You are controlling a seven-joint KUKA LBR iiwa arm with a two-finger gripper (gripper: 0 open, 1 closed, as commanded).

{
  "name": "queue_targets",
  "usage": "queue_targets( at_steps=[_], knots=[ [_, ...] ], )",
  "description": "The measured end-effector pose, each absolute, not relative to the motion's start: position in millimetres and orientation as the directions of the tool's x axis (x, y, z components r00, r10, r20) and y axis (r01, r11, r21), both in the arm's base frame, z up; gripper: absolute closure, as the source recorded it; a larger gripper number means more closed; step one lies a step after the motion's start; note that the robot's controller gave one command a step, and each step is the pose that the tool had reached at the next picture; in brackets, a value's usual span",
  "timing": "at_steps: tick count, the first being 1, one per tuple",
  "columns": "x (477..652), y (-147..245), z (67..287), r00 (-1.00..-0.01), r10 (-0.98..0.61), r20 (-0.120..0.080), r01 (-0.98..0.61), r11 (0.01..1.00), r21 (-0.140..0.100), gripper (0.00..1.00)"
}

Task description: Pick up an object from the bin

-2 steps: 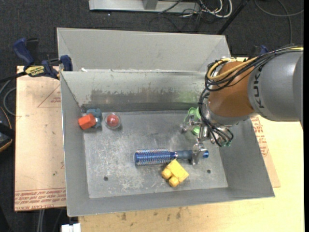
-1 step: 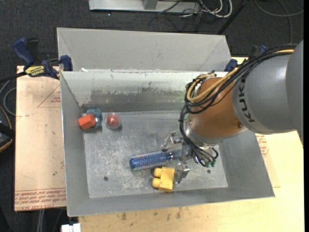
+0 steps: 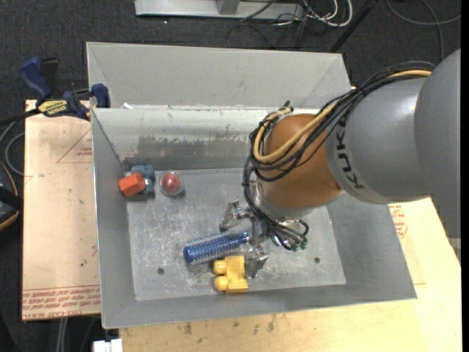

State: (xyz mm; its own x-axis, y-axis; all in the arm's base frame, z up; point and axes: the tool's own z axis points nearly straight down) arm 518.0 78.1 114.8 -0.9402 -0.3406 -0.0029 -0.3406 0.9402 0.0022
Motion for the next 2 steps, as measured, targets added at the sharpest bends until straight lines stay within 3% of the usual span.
queue_targets(
  at_steps=[1,2],
  knots=[
    [529.2,72.9,89.7,-0.973,-0.233,0.003,-0.233,0.973,0.001,0.0],
    [532.5,98.9,86.6,-0.955,-0.297,-0.006,-0.297,0.955,-0.001,0.0]
  ],
)
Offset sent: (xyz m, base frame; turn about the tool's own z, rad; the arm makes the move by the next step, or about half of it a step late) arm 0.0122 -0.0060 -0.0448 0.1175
